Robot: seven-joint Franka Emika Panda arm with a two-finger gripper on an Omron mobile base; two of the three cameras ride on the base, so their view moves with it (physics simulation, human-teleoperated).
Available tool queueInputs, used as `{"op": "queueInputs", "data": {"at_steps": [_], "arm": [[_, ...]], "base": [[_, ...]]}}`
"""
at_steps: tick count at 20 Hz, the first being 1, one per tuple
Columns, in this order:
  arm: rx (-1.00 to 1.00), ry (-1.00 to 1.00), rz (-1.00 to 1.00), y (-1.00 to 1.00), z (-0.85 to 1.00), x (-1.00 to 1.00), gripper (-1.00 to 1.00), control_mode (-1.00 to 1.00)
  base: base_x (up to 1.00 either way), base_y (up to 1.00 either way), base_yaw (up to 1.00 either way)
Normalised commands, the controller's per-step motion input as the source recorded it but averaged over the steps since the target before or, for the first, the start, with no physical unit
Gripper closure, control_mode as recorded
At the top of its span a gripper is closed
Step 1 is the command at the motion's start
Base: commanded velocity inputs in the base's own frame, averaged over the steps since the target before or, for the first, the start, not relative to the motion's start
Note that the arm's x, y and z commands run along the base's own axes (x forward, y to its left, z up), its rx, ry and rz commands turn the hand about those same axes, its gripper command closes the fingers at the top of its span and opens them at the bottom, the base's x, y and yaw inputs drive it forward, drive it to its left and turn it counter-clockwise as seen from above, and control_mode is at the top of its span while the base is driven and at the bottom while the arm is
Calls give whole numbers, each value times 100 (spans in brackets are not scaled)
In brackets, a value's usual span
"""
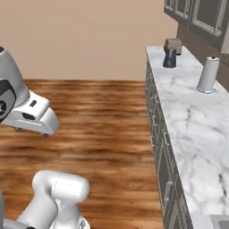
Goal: Navigate to the stove.
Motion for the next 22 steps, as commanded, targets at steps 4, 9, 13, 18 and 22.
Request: {"op": "queueInputs", "data": {"at_steps": [4,9,13,18,22], "arm": [[0,0,0,0,0,0,-100,100],[0,0,0,0,0,0,-100,100],[0,0,0,0,0,0,-100,100],[0,0,0,0,0,0,-100,100],[0,0,0,0,0,0,-100,100]], "base": [[-21,0,100],[-19,0,100],[-18,0,100],[-19,0,100],[-21,0,100]]}}
